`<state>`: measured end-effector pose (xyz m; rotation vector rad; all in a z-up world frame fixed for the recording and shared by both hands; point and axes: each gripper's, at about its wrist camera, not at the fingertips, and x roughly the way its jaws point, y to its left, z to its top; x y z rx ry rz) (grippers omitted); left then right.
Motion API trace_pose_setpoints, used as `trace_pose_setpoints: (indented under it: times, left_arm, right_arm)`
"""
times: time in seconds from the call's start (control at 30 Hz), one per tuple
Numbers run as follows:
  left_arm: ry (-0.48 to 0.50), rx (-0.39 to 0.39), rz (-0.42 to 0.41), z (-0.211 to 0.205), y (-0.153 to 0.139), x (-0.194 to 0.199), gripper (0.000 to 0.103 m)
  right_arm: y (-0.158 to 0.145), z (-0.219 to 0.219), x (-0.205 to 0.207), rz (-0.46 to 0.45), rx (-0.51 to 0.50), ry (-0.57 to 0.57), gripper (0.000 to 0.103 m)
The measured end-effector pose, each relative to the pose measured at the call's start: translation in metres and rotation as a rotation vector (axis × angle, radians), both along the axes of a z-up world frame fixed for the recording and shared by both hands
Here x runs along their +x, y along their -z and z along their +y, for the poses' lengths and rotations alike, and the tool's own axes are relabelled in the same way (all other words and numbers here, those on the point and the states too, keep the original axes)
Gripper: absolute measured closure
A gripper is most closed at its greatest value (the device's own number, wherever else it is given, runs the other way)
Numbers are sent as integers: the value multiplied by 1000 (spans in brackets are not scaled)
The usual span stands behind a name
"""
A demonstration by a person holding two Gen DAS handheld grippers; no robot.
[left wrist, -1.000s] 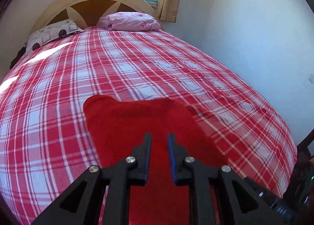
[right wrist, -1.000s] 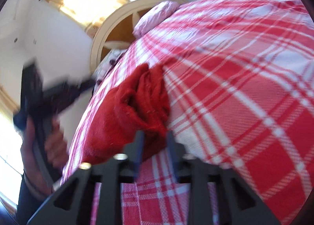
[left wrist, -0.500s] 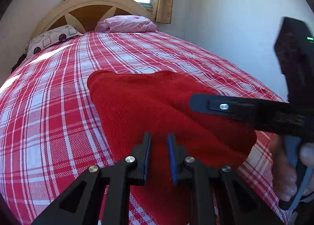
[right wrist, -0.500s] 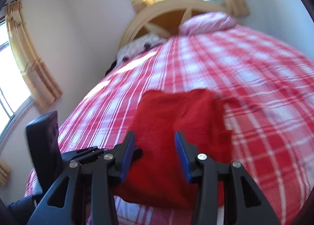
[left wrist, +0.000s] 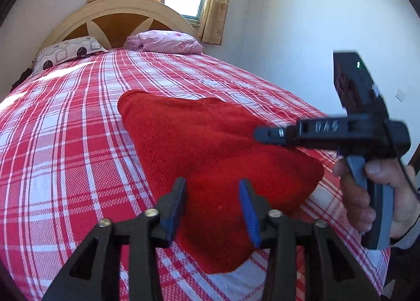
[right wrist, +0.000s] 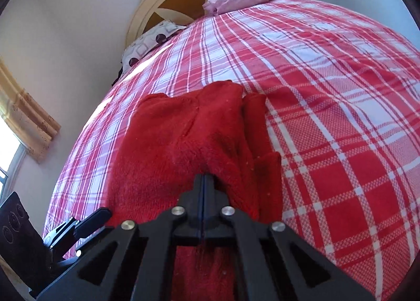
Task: Fold small clothes
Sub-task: 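Open both grippers and press the folded red sweater flat on the bed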
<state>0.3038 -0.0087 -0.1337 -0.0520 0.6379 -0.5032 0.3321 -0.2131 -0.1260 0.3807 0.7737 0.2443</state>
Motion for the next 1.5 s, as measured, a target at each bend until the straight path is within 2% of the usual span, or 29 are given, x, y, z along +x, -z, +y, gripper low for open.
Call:
trace_pose_setpoints:
  times: [0.03,0.07,0.1,0.13,0.17,0.2,0.23,0.33,0.37,0.4,0.43,0.5,0.53,0.57,0.63,0.7,0.77,0.87,0.9,1.03,1.17,1.27,1.37,1.43,1.5]
  left_arm:
    - [7,10,-4,-2,0,-2,42]
    - [16,30,-8,-6,1,-3,35]
    - [18,45,-12,-9,1,-4,33]
    - [18,61,-16,-12,1,-5,32]
    - [18,74,-20,-14,1,-6,31]
    - [18,75,-22,-14,1,-6,31]
    - [19,68,-20,-12,2,-7,31]
    - [10,18,-16,-3,0,-7,31]
    - [3,-4,-15,2,0,-7,31]
    - [-2,-22,-11,6,0,-5,31]
    - [-13,-41,-3,10,0,-3,31]
    - [-29,-69,14,15,1,0,31]
    - [-37,-79,19,17,1,1,31]
    - [-42,-85,21,18,1,1,31]
    - [-42,-72,25,15,2,0,31]
    - [-27,-42,46,8,4,2,31]
    - [-10,-6,101,1,11,8,31]
    - [6,-26,153,5,16,14,29]
    - [2,-36,162,6,17,14,28]
    - [0,-56,177,10,17,15,28]
    - [-6,-40,168,8,15,12,27]
    - [-15,-39,172,8,17,15,25]
    - [-18,-39,175,9,17,15,24]
    - [-17,-33,177,9,18,19,23]
    - [-20,-28,180,8,19,19,21]
  right_arm:
    - [-8,6,-1,-12,-5,-11,85]
    - [-16,10,-2,-33,-7,-25,65]
    - [-26,16,-2,-58,-25,-25,56]
    - [-32,20,3,-75,-45,-18,38]
    - [-39,27,4,-95,-77,-10,35]
    - [-44,34,9,-101,-120,-14,35]
    - [-47,41,15,-92,-173,-20,39]
    - [-39,49,39,-27,-287,-16,67]
    - [-34,47,47,6,-351,31,67]
    - [-28,41,53,39,-359,63,67]
    - [-22,33,58,77,-328,65,66]
    - [-10,16,66,140,-192,43,69]
    - [-11,9,63,125,-158,39,81]
    - [-13,5,60,102,-149,36,87]
    - [-18,0,55,74,-111,31,90]
    - [-24,-1,52,52,-160,63,90]
    - [-21,-1,50,57,-209,105,90]
    - [1,-4,61,121,-214,101,88]
    - [2,-6,61,106,-214,99,87]
    - [-14,-10,44,46,-188,104,67]
    - [-35,-2,12,-42,-191,53,66]
    - [-35,10,-14,-68,-208,-4,63]
    - [-20,19,-28,-32,-261,-54,62]
    - [-4,21,-29,16,-344,-39,62]
    - [11,11,-30,47,-321,-30,58]
